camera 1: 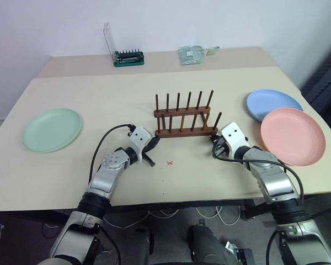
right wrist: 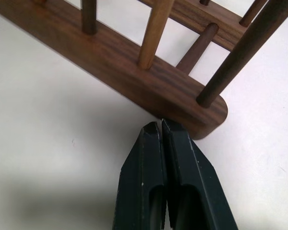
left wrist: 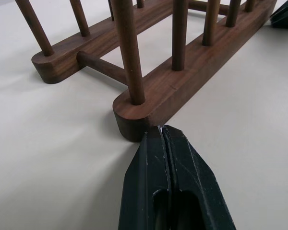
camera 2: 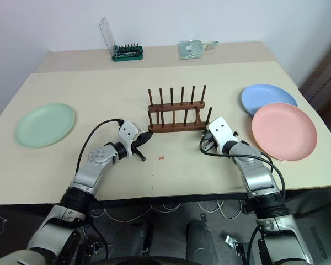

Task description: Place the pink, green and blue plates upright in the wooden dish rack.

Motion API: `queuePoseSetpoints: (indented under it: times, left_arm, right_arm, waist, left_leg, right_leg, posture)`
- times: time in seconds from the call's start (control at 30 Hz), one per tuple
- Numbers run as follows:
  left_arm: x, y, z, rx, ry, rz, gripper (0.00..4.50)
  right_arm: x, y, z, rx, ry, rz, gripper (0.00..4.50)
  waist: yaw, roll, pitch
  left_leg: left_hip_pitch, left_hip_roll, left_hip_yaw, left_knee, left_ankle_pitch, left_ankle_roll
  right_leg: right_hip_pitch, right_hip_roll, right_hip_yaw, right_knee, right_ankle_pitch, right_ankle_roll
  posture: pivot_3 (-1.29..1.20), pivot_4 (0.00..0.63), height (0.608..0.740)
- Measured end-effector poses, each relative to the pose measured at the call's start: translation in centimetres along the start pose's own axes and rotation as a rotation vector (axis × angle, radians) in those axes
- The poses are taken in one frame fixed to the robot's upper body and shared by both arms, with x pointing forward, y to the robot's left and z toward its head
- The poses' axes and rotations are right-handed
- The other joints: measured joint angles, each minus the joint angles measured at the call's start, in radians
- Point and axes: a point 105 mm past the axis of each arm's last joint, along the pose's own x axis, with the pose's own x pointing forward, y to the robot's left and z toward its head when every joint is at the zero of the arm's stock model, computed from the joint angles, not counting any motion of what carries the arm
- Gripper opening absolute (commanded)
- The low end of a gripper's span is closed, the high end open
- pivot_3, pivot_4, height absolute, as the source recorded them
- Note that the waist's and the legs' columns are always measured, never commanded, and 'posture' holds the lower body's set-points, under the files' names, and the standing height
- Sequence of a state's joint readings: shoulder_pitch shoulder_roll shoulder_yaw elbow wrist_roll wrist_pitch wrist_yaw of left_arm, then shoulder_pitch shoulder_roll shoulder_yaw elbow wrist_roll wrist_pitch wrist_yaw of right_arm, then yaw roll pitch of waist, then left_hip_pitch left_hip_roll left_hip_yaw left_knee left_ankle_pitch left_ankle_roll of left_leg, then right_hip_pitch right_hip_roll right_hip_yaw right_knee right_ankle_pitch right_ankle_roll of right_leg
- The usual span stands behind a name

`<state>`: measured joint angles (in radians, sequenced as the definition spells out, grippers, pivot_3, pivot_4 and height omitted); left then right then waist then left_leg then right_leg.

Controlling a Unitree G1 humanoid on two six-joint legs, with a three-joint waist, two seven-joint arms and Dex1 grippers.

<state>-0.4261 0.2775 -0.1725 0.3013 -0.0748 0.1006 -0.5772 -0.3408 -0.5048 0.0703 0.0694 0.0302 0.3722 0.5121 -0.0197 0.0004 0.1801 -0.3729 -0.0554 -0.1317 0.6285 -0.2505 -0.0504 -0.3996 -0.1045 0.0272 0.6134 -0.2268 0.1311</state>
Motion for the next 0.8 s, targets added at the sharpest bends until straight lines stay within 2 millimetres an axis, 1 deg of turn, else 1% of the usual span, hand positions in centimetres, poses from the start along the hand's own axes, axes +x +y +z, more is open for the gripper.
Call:
queuePoseSetpoints:
  times: [0.07, 0.1, 0.13, 0.2, 0.23, 0.27, 0.33, 0.37, 0.43, 0.5, 0.57, 0.7, 0.8]
  left_arm:
    - [-0.8, -0.1, -0.2, 0.006, 0.002, -0.02, 0.0]
    - [-1.4, -0.3, -0.4, 0.006, 0.008, -0.038, 0.0]
    - [-2.1, -0.2, -0.5, 0.008, 0.013, -0.047, 0.0]
    - [-4.1, 0.0, -1.0, -0.008, 0.026, -0.072, 0.0]
    - [-5.2, 0.4, -1.4, -0.017, 0.038, -0.072, 0.0]
    - [-6.0, 0.7, -1.6, -0.032, 0.049, -0.068, 0.0]
    - [-7.4, 1.4, -2.1, -0.046, 0.07, -0.047, 0.0]
    - [-7.8, 1.7, -2.2, -0.048, 0.076, -0.041, 0.0]
    - [-9.0, 2.3, -2.4, -0.059, 0.095, -0.036, 0.0]
    - [-9.7, 2.2, -2.3, -0.057, 0.11, -0.065, 0.0]
    - [-9.9, 1.5, -2.1, -0.048, 0.12, -0.115, 0.0]
    - [-9.3, -1.8, -0.9, -0.018, 0.093, -0.288, 0.0]
    - [-8.5, -3.7, 0.0, 0.0, 0.064, -0.381, 0.0]
  right_arm:
    - [-0.8, 0.0, -0.1, -0.027, -0.002, 0.011, 0.08]
    - [-1.5, -0.1, -0.2, -0.035, -0.005, 0.02, 0.08]
    - [-2.2, -0.2, -0.3, -0.043, -0.002, 0.029, 0.31]
    - [-4.2, -0.4, -0.4, -0.031, -0.01, 0.081, 0.88]
    - [-5.2, -0.7, -0.6, -0.022, -0.005, 0.096, 1.31]
    - [-5.8, -0.9, -0.5, -0.013, -0.007, 0.108, 1.84]
    - [-6.9, -1.5, -0.6, -0.023, 0.009, 0.118, 2.84]
    - [-7.2, -1.9, -0.6, -0.03, 0.018, 0.108, 3.42]
    - [-7.9, -3.2, -0.6, -0.047, 0.032, 0.07, 4.39]
    - [-8.6, -4.5, -0.4, -0.071, 0.04, 0.019, 4.46]
    - [-9.3, -5.6, -0.2, -0.093, 0.049, -0.026, 4.46]
    - [-10.7, -7.6, -0.4, -0.127, 0.103, -0.12, 4.46]
    - [-11.2, -7.9, -2.0, -0.103, 0.167, -0.153, 4.46]
  waist:
    - [-0.002, 0.0, 0.0]
    - [-0.002, 0.0, 0.0]
    - [-0.003, 0.0, 0.0]
    - [-0.004, 0.0, 0.0]
    - [-0.004, 0.0, 0.0]
    - [-0.004, 0.0, 0.0]
    - [-0.002, 0.0, 0.0]
    - [0.0, -0.001, 0.001]
    - [0.002, -0.001, 0.001]
    - [0.006, -0.001, 0.001]
    - [0.007, -0.001, 0.001]
    - [0.013, -0.002, 0.001]
    - [0.011, -0.002, 0.002]
  left_leg:
    - [0.0, 0.0, 0.0, -0.001, 0.0, 0.0]
    - [-0.001, 0.001, 0.0, -0.002, 0.0, 0.0]
    - [-0.001, 0.001, 0.0, -0.002, 0.0, 0.0]
    - [-0.002, 0.001, 0.0, -0.003, -0.001, 0.001]
    - [-0.002, 0.001, 0.0, -0.003, -0.001, 0.001]
    - [-0.002, 0.001, 0.001, -0.002, -0.001, 0.001]
    - [-0.002, 0.002, 0.001, -0.002, -0.001, 0.001]
    - [-0.002, 0.002, 0.001, -0.001, -0.001, 0.001]
    - [-0.002, 0.002, 0.001, -0.001, -0.001, 0.001]
    - [-0.003, 0.001, 0.001, -0.001, -0.001, 0.001]
    - [-0.004, 0.001, 0.001, -0.001, -0.001, 0.001]
    - [-0.008, 0.0, 0.001, 0.0, -0.001, 0.001]
    - [-0.008, 0.0, 0.001, 0.0, -0.001, 0.001]
  right_leg:
    - [-0.001, 0.0, 0.0, 0.0, 0.0, 0.0]
    - [-0.002, 0.0, 0.0, 0.0, 0.0, 0.0]
    - [-0.003, 0.0, 0.0, 0.0, 0.0, 0.0]
    - [-0.004, 0.0, 0.0, 0.0, -0.001, 0.0]
    - [-0.004, 0.0, 0.0, 0.0, -0.001, 0.0]
    - [-0.004, 0.001, 0.0, 0.0, -0.001, 0.0]
    - [-0.003, 0.001, 0.0, 0.0, -0.004, 0.0]
    - [-0.003, 0.0, 0.0, 0.0, -0.005, 0.0]
    - [-0.003, 0.0, 0.0, 0.0, -0.005, 0.0]
    - [-0.004, 0.0, 0.0, -0.001, -0.005, 0.0]
    - [-0.004, 0.0, 0.0, -0.001, -0.004, -0.002]
    - [-0.007, -0.001, 0.0, -0.002, -0.003, -0.004]
    - [-0.007, -0.001, 0.0, -0.002, -0.003, -0.004]
  posture:
    - [0.0, 0.15, 0.74]
    - [0.0, 0.15, 0.74]
    - [0.0, 0.15, 0.74]
    - [0.0, 0.15, 0.74]
    - [0.0, 0.15, 0.74]
    - [0.0, 0.15, 0.74]
    - [0.0, 0.15, 0.74]
    - [0.0, 0.15, 0.74]
    - [0.0, 0.15, 0.74]
    - [0.0, 0.15, 0.74]
    - [0.0, 0.15, 0.74]
    - [0.0, 0.15, 0.74]
    - [0.0, 0.15, 0.74]
